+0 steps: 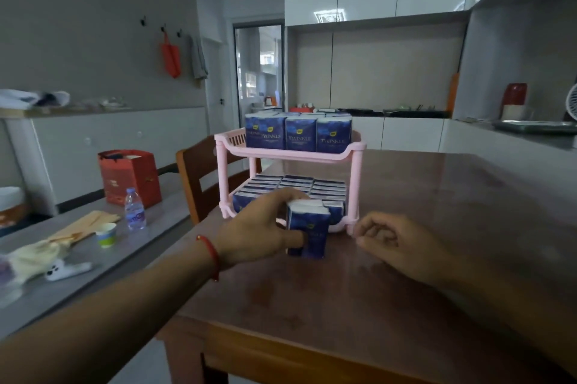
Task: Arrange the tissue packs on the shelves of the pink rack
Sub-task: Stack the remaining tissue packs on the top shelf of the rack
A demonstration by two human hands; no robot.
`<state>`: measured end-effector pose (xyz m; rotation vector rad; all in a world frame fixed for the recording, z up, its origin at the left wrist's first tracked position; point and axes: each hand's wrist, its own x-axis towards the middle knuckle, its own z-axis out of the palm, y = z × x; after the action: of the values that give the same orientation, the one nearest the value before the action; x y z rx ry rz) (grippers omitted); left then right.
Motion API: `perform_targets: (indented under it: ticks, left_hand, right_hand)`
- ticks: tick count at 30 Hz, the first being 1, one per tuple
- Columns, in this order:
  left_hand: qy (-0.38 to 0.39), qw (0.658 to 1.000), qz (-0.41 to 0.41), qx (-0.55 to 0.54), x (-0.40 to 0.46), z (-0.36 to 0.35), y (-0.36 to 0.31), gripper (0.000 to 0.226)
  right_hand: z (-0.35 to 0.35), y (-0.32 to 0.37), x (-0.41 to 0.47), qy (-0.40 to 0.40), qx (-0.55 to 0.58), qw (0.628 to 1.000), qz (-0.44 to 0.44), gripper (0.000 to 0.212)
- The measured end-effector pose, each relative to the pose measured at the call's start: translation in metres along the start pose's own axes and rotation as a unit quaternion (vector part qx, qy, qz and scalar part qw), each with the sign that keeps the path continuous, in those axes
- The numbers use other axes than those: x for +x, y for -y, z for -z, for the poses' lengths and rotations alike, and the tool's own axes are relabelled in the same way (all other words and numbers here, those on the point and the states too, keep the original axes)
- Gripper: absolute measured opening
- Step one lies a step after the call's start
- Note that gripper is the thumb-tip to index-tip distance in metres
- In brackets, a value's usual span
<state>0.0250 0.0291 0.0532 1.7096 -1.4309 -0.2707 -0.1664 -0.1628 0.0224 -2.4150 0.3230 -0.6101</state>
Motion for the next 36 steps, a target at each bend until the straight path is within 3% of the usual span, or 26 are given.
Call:
perform_targets:
  ticks: [4, 7, 11, 18, 29, 36]
  left_hand:
    - [-0.026, 0.999, -0.020, 0.009, 0.002, 0.067, -0.023, 0.046]
    - [-0.088, 0.995, -0.030, 0.026, 0.009, 0.120, -0.038, 0.043]
    - [-0.143, 0.989, -0.023, 0.024, 0.033, 0.158, -0.045, 0.042]
    - [-0.167, 0.986, 0.006, -0.004, 0.085, 0.154, -0.019, 0.041]
    - [-0.104, 0.992, 0.067, 0.023, 0.106, 0.148, -0.004, 0.035]
    - [-0.108, 0.993, 0.052, 0.007, 0.104, 0.145, 0.005, 0.042]
  right_hand:
    - [-0.010, 0.026, 0.012, 0.049, -0.018, 0.998, 0.031, 0.009]
    - [-0.024, 0.047, 0.026, 0.064, 0.000, 0.996, 0.064, 0.012]
    - [-0.048, 0.056, 0.037, 0.022, 0.033, 0.996, 0.085, 0.005]
    - [-0.056, 0.042, 0.024, -0.029, 0.024, 0.996, 0.078, 0.004]
    - [-0.051, 0.048, 0.023, -0.024, 0.037, 0.997, 0.062, 0.010]
    - [-0.050, 0.050, 0.020, -0.021, 0.026, 0.998, 0.053, 0.010]
